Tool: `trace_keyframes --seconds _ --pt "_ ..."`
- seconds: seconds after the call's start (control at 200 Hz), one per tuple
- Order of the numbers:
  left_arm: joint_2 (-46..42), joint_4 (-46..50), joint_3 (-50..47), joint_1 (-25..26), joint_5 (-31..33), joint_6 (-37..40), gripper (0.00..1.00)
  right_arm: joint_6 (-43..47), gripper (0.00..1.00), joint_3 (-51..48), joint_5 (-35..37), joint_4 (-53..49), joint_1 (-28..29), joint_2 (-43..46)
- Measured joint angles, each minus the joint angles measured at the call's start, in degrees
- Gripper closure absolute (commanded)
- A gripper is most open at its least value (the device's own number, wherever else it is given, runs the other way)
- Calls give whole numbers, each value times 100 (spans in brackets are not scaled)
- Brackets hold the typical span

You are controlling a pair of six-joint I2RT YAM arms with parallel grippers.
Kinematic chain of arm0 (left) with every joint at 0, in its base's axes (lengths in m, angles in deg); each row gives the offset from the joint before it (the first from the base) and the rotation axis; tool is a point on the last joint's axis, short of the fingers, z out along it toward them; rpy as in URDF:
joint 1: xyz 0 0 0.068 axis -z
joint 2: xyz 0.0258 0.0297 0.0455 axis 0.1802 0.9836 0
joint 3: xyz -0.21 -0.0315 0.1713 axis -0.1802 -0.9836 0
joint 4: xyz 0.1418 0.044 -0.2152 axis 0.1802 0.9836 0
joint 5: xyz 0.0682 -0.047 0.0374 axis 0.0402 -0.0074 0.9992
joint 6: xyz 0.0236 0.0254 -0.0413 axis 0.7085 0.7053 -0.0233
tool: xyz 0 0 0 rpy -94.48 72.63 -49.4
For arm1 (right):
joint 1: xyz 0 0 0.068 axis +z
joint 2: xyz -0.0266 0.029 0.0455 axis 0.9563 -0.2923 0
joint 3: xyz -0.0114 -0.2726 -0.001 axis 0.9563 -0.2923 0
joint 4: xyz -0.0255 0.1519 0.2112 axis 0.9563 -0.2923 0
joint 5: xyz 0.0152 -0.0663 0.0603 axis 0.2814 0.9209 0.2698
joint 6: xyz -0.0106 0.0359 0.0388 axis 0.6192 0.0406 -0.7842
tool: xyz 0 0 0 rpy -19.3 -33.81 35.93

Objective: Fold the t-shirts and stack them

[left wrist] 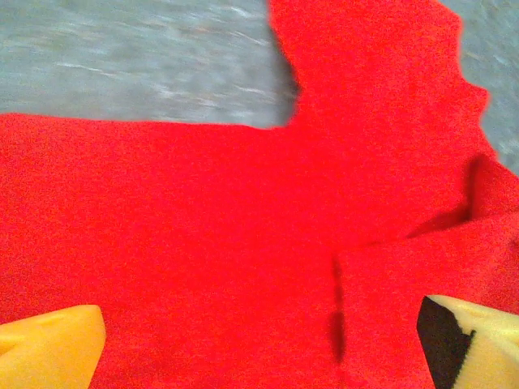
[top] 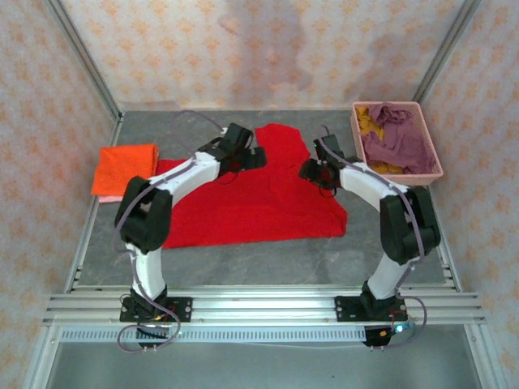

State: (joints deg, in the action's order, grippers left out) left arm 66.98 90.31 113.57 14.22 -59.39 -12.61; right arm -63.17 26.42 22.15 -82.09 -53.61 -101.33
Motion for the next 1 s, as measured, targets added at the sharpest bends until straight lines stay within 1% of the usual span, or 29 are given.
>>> trace_keyframes --seconds 0.12,0.23,0.415,0.555,0.731,1.001 --pt "-446 -151 -697 -457 179 0 0 79 46 715 0 -7 74 -680" --pt "-654 -208 -1311 -828 302 -2 0 133 46 1115 -2 -31 81 -1198" --pt "-881 -269 -2140 -1051 339 -7 0 214 53 1213 2 -229 70 -1550" --pt "-970 -422 -2618 -1049 295 -57 0 280 54 874 7 -146 9 -1467" --pt "-1123 -691 -3034 -951 238 -216 0 280 54 26 2 13 -216 -863" --pt "-1355 -1038 -3397 -83 232 -702 0 278 54 -903 9 101 -662 -153"
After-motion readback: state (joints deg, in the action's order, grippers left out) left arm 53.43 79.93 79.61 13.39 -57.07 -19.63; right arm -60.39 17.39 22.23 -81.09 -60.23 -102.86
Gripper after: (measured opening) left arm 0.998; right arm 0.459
